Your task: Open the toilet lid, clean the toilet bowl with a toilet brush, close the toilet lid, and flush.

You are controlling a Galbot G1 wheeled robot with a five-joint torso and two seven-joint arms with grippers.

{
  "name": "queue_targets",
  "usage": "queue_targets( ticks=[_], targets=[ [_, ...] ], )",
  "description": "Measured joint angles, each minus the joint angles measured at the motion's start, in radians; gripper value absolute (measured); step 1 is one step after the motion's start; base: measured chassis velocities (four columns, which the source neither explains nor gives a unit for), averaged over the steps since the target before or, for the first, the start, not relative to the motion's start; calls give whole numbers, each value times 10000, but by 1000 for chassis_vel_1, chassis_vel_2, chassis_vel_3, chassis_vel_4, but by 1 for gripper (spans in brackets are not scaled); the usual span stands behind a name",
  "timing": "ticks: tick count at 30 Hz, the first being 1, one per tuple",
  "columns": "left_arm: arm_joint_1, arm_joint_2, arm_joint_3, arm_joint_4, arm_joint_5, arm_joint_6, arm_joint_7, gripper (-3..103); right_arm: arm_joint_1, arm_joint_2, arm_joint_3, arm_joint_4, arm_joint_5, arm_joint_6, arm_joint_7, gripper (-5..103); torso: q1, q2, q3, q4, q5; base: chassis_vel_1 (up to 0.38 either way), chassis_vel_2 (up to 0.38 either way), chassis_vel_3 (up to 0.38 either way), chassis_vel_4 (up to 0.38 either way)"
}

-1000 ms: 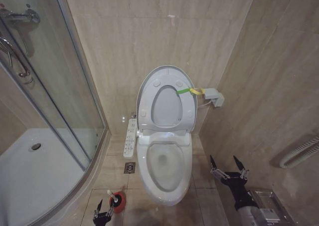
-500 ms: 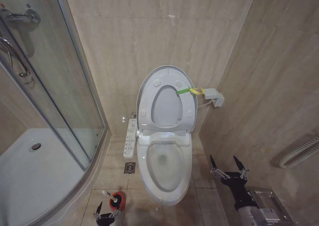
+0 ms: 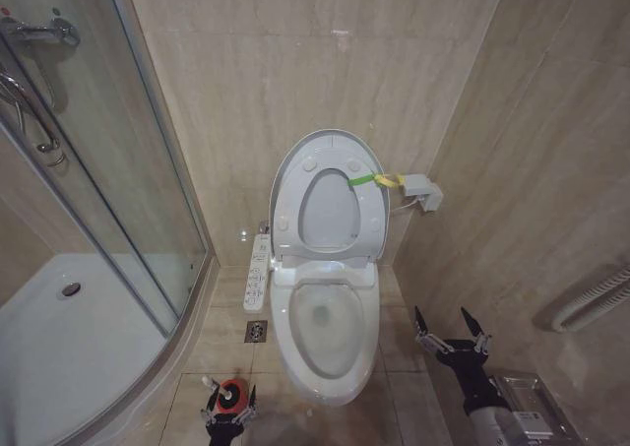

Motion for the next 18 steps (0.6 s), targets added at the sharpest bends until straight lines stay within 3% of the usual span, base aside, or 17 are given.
queue_targets(
  ticks=[7, 18],
  targets=[
    [854, -326, -289, -1150, 486, 334, -369, 100, 0, 0, 0, 0, 0, 0, 0, 100, 0, 0, 0, 1, -1, 0, 0, 0, 0],
    [1604, -289, -816, -2879, 888, 596, -419, 100, 0, 0, 0, 0, 0, -1, 0, 100, 0, 0, 0, 0, -2, 0, 0, 0, 0]
  ],
)
